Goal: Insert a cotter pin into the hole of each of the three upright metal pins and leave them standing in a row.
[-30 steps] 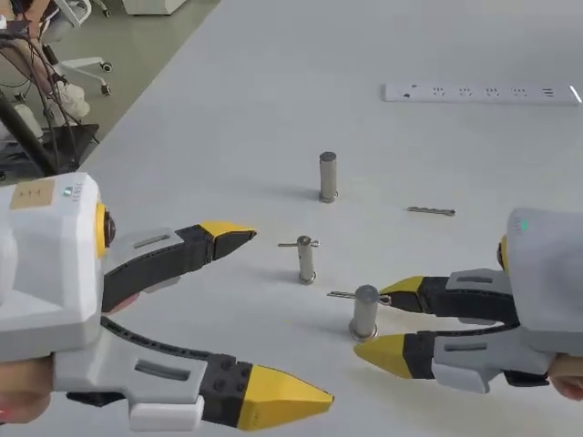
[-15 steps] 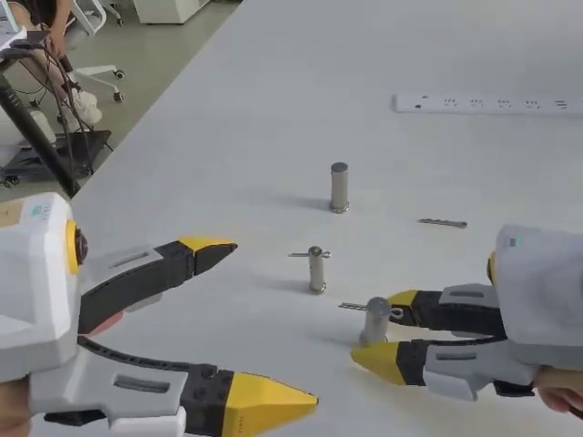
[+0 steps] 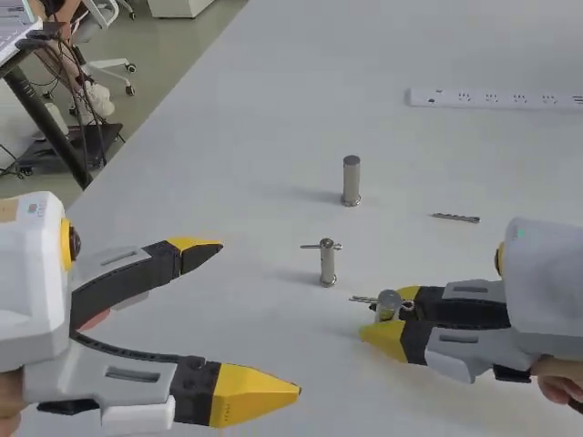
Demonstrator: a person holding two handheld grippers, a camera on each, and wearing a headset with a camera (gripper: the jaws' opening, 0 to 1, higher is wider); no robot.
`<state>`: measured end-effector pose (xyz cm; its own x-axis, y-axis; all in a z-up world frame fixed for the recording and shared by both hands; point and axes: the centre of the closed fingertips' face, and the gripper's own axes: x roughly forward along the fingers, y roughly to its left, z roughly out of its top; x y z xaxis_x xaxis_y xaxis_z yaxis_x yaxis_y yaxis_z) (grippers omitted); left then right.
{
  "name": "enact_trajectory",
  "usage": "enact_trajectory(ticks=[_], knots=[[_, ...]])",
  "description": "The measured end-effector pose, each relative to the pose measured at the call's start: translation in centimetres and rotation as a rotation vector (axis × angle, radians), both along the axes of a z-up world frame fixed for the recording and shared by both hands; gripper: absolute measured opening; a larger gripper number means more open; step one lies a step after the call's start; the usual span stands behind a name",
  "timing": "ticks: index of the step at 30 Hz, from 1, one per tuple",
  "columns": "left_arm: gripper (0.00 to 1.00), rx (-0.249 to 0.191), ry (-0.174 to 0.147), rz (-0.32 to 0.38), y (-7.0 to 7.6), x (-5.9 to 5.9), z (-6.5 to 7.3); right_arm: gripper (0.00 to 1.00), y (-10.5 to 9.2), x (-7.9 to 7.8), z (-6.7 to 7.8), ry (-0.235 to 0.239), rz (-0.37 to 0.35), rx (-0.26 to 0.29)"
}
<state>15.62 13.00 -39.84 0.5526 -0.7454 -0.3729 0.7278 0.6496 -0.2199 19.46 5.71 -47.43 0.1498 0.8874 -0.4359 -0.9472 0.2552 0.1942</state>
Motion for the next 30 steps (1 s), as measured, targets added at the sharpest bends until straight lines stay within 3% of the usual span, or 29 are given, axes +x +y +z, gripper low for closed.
enact_trajectory(ticks=[3, 9, 21, 30], knots=[[0.98, -0.004, 0.006, 0.001, -0.1, -0.2, 0.1, 0.12, 0.0, 0.0, 0.0, -0.016, 0.008, -0.004], [0.98, 0.000, 0.008, 0.001, -0.3, -0.4, 0.1, 0.10, 0.1, 0.1, 0.3, -0.097, 0.023, -0.012], [0.97, 0.002, 0.011, 0.002, -0.6, -0.6, 0.2, 0.08, 0.1, 0.4, 0.4, -0.125, 0.008, -0.018], [0.97, 0.014, 0.007, 0.010, -0.7, -0.4, 0.1, 0.08, -0.3, 2.9, 2.2, -0.167, -0.043, 0.003]])
